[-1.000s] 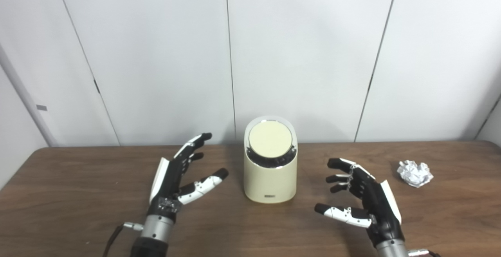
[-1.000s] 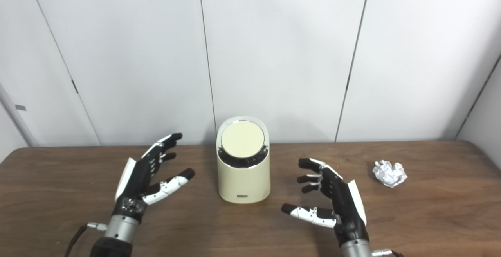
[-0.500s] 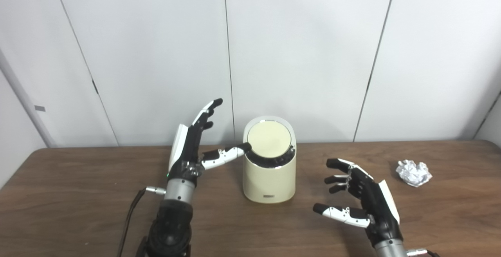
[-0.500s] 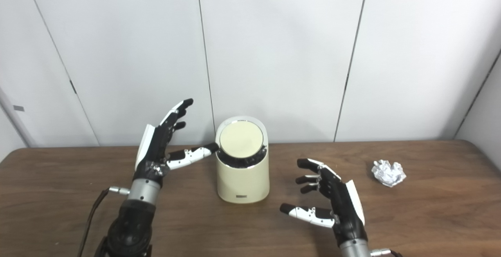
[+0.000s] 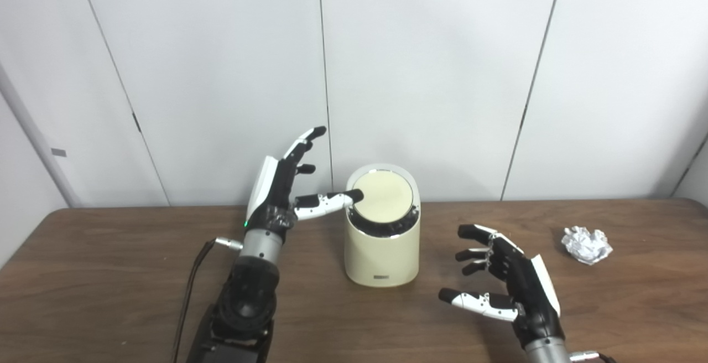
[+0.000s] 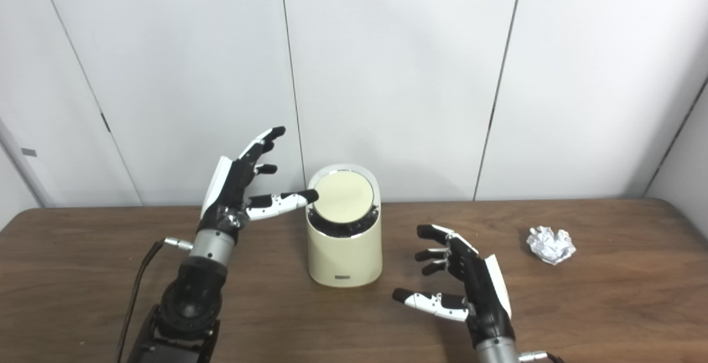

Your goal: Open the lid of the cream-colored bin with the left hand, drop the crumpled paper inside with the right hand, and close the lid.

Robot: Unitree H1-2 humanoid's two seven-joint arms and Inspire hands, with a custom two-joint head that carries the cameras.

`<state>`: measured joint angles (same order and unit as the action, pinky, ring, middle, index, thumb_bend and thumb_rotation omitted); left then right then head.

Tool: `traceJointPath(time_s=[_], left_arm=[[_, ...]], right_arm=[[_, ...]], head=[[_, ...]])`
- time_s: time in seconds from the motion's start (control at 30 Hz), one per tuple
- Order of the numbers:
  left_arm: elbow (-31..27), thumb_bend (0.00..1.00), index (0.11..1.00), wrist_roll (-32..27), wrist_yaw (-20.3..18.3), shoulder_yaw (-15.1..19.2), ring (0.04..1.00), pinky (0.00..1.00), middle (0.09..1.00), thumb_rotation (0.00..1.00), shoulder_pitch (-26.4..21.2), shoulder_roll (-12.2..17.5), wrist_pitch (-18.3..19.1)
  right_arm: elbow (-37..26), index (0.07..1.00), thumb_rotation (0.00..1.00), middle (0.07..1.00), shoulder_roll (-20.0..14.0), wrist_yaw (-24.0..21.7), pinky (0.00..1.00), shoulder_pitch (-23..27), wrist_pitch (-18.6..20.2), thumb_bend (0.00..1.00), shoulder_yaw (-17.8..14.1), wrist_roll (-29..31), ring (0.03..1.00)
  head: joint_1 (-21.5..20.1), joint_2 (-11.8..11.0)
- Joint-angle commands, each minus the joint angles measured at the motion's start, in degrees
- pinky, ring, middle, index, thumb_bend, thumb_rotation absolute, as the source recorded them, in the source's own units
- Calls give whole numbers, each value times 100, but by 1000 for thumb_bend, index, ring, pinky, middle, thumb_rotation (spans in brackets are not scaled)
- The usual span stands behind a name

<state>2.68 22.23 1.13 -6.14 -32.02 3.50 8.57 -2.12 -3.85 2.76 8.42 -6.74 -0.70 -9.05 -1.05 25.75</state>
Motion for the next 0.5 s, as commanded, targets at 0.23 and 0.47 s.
traceJointPath(time_s=[0.23,0.47], left_arm=[[115,923,962,481,-57,-320,957,824,970,210,-683,308,84],[224,932,971,670,-65,-495,949,799,979,191,-791,383,6]], right_arm=[[-133,723,115,752,91,125,476,220,-218,746,24,-63,597],[-128,727,109,748,98,145,479,221,-236,739,28,-119,596]], head=[[-46,4],[-64,19]])
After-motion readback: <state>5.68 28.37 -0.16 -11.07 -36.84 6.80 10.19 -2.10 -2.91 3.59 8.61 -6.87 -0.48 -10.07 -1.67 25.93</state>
